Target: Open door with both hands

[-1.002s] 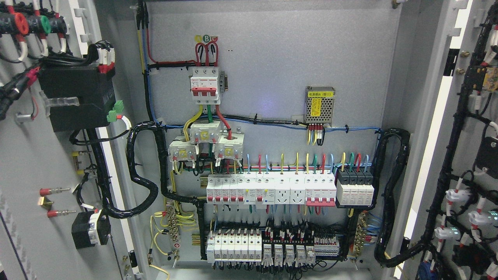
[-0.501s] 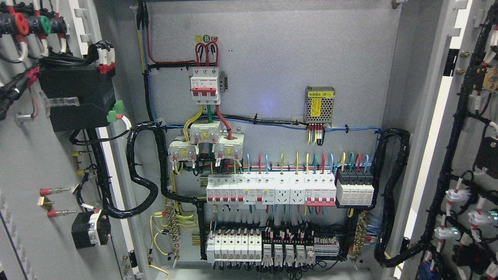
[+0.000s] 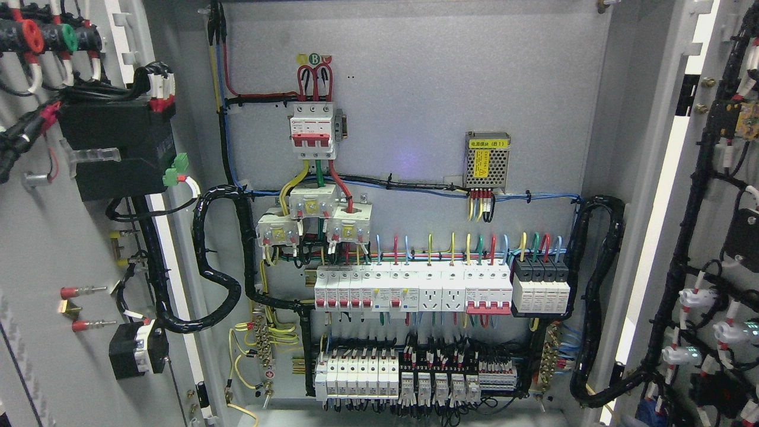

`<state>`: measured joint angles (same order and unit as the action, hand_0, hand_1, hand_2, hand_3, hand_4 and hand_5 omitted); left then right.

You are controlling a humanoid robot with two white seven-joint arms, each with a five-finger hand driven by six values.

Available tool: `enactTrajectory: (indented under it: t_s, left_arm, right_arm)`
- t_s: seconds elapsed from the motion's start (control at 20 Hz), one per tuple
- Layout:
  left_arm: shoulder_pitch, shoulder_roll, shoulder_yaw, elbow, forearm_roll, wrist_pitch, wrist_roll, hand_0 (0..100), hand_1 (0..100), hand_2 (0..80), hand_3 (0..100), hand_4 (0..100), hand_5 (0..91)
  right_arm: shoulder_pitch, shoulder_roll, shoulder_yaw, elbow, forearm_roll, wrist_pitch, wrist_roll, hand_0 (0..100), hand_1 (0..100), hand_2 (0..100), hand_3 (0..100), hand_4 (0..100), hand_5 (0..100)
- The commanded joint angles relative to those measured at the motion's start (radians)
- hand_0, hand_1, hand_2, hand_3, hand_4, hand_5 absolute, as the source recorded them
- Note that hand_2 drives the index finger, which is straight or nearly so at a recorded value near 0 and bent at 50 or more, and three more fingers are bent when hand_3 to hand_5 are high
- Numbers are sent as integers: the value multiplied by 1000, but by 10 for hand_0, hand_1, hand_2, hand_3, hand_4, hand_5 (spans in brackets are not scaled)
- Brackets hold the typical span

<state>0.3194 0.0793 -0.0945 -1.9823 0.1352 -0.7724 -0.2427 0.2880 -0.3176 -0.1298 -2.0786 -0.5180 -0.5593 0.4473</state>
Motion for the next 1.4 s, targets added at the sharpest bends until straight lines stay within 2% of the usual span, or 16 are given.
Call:
enactTrajectory:
  t_s: [0.0,0.25,0.6,0.8,1.35]
  left_arm:
    - [-3,0,107,-33,9,-482,8,0,0,0,0,0,0]
    - [4,8,130,-32,37,-484,11,0,0,0,0,0,0]
    - [15,63,193,-29,119,-493,20,0,0,0,0,0,0]
    - [17,86,232,-26,164,-493,20,0,0,0,0,0,0]
    - [9,221,401,65,359,-482,20,0,0,0,0,0,0]
  right_arm:
    - [-4,-17,-73,-1,-68,1,-12,386,0,0,0,0,0]
    - [2,-12,-93,3,-86,1,-13,386,0,0,0,0,0]
    - [51,-6,-122,9,-97,-7,-13,386,0,0,0,0,0]
    - [79,11,-134,8,-99,-13,-13,386,0,0,0,0,0]
    - [125,26,-189,11,-165,-18,-13,386,0,0,0,0,0]
